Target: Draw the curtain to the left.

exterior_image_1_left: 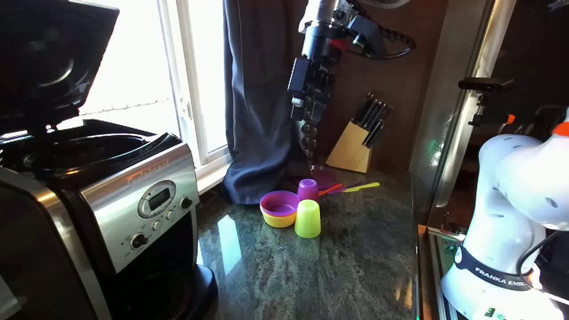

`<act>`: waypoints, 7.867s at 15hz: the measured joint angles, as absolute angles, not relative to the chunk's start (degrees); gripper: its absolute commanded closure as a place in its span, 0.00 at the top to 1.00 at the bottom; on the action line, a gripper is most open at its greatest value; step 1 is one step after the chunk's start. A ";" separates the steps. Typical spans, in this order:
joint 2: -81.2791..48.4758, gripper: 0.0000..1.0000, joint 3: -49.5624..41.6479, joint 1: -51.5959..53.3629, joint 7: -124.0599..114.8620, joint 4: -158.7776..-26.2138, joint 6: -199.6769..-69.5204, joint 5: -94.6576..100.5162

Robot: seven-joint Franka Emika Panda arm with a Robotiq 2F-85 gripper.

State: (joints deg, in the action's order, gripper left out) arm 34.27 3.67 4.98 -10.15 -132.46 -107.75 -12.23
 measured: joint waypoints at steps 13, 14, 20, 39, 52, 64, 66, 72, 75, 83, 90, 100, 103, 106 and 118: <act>33.63 1.00 4.49 4.21 -10.19 -131.81 -115.21 -11.84; 33.10 1.00 4.99 3.82 -10.30 -130.97 -118.75 -11.57; 27.99 1.00 7.79 -0.98 -17.76 -121.77 -135.12 -4.81; 16.40 1.00 16.21 -16.37 -68.59 -100.48 -140.95 33.80; 9.65 0.11 20.07 -18.44 -110.28 -97.25 -135.74 86.58; 5.40 0.65 8.55 -2.46 -111.02 -95.97 -125.70 92.22; 5.17 0.78 8.43 -1.36 -110.99 -95.97 -124.51 92.22; 3.81 1.00 8.42 1.16 -110.97 -95.96 -118.58 92.22; 2.80 0.75 8.39 1.64 -110.97 -95.87 -115.09 92.22; 0.61 0.19 7.62 1.90 -110.97 -94.45 -112.03 92.22; 2.78 0.00 7.55 3.28 -109.89 -93.14 -112.82 91.23; 8.57 0.00 8.23 7.29 -99.00 -96.22 -135.68 74.33; 10.53 0.00 9.13 9.09 -94.10 -97.19 -140.88 66.49; 12.50 0.00 10.31 10.77 -89.00 -99.02 -146.06 58.73; 15.73 0.00 12.34 12.99 -77.96 -103.39 -153.82 44.89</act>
